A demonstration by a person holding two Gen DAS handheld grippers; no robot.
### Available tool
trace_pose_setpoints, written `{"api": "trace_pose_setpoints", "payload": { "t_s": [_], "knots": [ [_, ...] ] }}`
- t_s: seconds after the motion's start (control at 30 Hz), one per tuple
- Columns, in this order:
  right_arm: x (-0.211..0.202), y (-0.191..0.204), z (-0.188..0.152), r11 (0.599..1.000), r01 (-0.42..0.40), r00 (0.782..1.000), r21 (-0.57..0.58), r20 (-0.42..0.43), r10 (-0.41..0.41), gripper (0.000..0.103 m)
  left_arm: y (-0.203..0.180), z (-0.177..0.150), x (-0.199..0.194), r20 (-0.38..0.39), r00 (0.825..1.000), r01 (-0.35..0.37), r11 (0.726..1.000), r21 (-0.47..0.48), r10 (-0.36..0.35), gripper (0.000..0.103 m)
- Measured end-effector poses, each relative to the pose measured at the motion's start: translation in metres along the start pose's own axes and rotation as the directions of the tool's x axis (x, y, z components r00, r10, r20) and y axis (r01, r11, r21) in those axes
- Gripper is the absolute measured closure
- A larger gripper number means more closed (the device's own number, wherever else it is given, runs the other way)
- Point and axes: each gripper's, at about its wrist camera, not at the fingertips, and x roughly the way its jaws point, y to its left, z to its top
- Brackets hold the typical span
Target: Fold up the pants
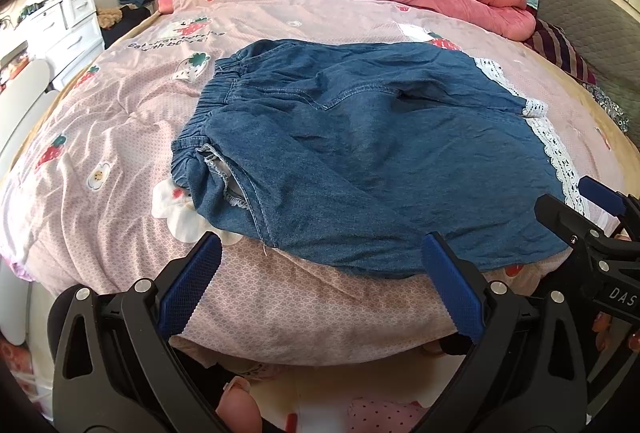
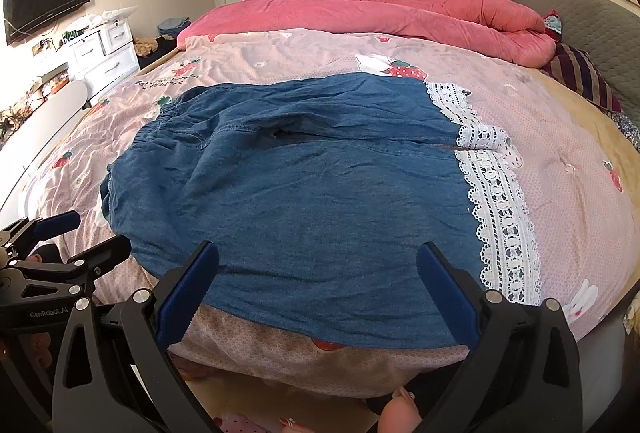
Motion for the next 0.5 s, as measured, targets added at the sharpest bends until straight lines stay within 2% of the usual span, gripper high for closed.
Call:
{"api": "trace_pose_setpoints", "payload": {
  "t_s": [0.5],
  "knots": [
    [0.0000, 0.0009, -0.0003, 1.000, 0.002, 1.000, 0.001, -0.001, -0.002, 0.004, -0.0017, -0.0002, 0.0000, 0.000, 1.000, -0.001, 1.000, 0.005, 0.001, 0.009]
  ]
}}
